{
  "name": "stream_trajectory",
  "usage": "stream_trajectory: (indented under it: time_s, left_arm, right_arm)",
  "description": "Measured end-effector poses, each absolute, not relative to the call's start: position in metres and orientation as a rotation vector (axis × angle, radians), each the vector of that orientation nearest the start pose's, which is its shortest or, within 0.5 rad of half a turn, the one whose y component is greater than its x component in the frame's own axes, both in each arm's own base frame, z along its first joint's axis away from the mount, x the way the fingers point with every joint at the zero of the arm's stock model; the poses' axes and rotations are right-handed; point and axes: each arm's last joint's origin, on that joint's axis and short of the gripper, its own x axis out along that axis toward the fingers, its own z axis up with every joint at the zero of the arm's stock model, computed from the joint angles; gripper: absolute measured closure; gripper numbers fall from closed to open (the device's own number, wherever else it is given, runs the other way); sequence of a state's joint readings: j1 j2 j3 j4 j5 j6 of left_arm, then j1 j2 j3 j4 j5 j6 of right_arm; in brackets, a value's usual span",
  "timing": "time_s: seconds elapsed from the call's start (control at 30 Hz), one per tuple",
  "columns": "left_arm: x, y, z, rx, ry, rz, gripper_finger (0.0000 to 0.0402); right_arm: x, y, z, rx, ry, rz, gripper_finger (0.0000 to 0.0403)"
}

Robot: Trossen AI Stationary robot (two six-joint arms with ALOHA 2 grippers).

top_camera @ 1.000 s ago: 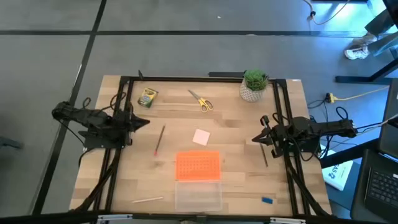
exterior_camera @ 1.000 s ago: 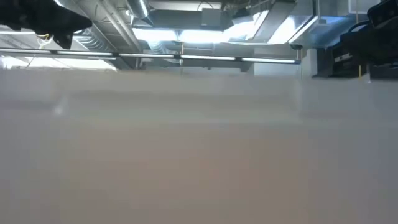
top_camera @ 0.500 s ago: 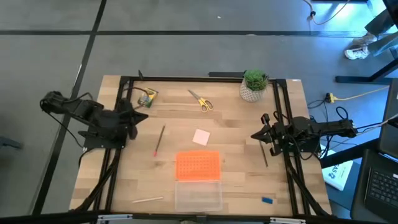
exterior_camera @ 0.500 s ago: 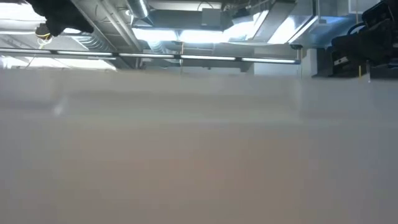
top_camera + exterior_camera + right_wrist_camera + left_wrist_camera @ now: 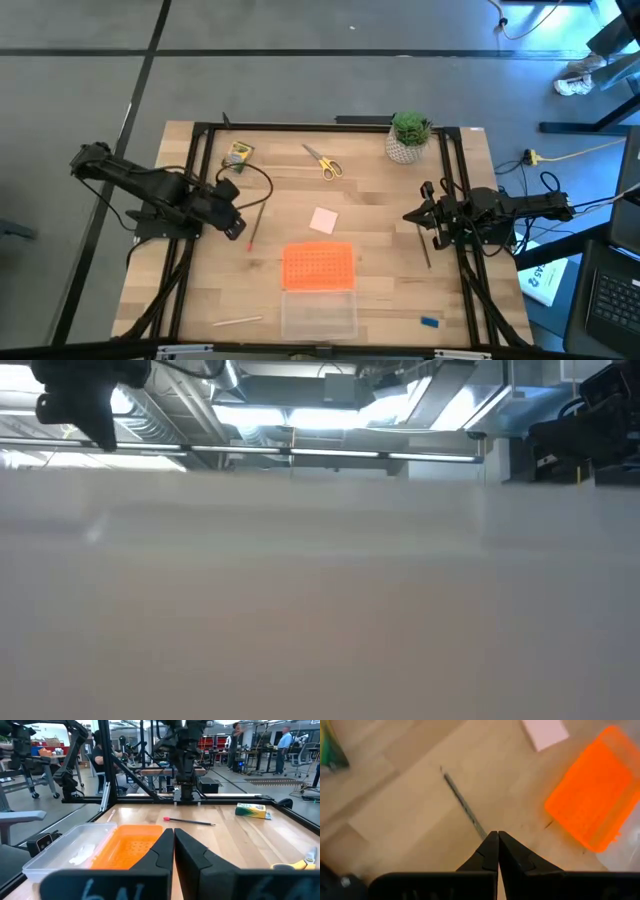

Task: Pack school essentials
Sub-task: Put the left black pencil into the supply box

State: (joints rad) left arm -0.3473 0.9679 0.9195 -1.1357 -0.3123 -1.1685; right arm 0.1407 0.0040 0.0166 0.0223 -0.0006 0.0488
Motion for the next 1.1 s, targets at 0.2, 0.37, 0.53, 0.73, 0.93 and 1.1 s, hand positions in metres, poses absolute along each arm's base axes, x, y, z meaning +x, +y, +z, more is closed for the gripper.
stream_trajectory:
  time_s: [0.2,0.37,0.53,0.73,0.93,1.1]
  left_arm:
    - [0.152,-0.048,0.276,-0.705,1.056,0.570,0.0375]
    - [0.153,-0.047,0.275,-0.763,1.064,0.594,0.0334]
    - [0.154,-0.044,0.272,-0.784,1.074,0.669,0.0295]
    - [0.162,-0.047,0.261,-0.801,1.133,0.771,0.0288]
    - [0.171,-0.053,0.251,-0.796,1.205,0.779,0.0289]
    - [0.183,-0.062,0.239,-0.796,1.235,0.794,0.0289]
  right_arm:
    - [0.096,0.014,0.171,0.052,-0.028,0.142,0.0386]
    - [0.096,0.014,0.170,0.050,-0.018,0.141,0.0386]
    - [0.096,0.014,0.170,0.049,-0.016,0.140,0.0386]
    - [0.095,0.013,0.174,0.050,-0.014,0.120,0.0387]
    - [0.090,0.011,0.197,0.061,0.093,0.064,0.0399]
    - [0.094,0.011,0.217,0.060,0.128,0.066,0.0395]
